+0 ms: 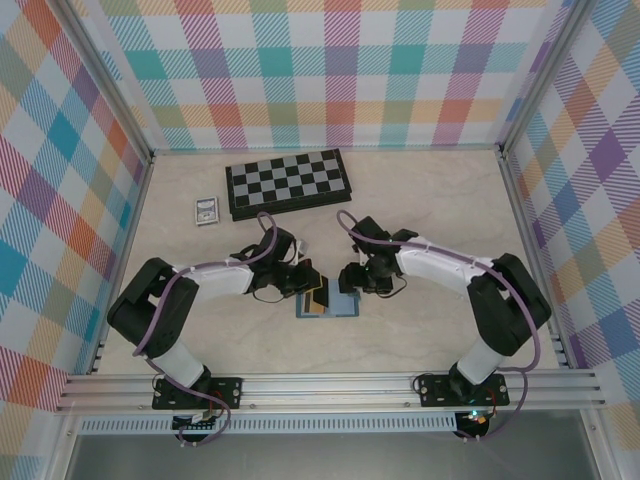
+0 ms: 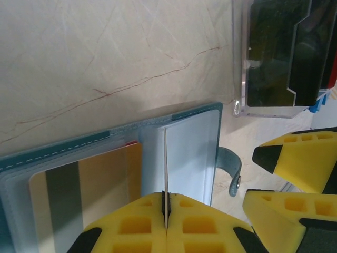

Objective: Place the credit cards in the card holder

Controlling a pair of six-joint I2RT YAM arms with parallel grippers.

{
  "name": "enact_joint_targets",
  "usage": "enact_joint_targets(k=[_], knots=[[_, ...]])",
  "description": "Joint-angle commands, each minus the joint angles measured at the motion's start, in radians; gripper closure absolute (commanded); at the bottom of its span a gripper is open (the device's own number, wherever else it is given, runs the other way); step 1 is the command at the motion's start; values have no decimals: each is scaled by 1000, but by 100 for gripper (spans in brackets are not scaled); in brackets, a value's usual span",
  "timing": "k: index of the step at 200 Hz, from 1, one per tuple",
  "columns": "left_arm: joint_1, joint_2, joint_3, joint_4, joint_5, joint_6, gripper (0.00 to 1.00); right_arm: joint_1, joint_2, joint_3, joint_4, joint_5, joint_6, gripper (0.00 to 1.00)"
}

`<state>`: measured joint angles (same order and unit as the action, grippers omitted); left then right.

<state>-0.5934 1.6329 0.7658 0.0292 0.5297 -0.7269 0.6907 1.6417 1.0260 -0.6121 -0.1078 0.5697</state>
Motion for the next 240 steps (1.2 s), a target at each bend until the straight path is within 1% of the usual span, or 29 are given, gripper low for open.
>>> enact_joint_targets(k=[1,49,66,92,129,141,164,191,220,240], knots=[[-6,11,-23,21,-14,24,100,8,45,17,19,-21,26,33],[-9,61,-36,76,10,14,100,9,87,-15,61,-2,48,36],[-12,74,-42,106,23,3,100,9,93,-36,83,-6,57,41],[-21,88,-48,138,48,-7,100,8,105,-54,102,-10,70,55],[-26,88,-70,179,77,-6,100,9,112,-64,116,-7,79,65],[-30,85,-76,184,79,-9,100,8,113,-66,118,-7,81,70],[-35,94,-87,212,96,-14,100,9,113,-70,126,-11,88,72],[-40,112,-82,225,81,-21,100,9,108,-81,147,-26,99,73],[-44,109,-93,250,38,-47,100,9,101,-92,154,-28,103,74],[-48,124,-87,271,49,-64,100,9,97,-98,154,-29,104,74]])
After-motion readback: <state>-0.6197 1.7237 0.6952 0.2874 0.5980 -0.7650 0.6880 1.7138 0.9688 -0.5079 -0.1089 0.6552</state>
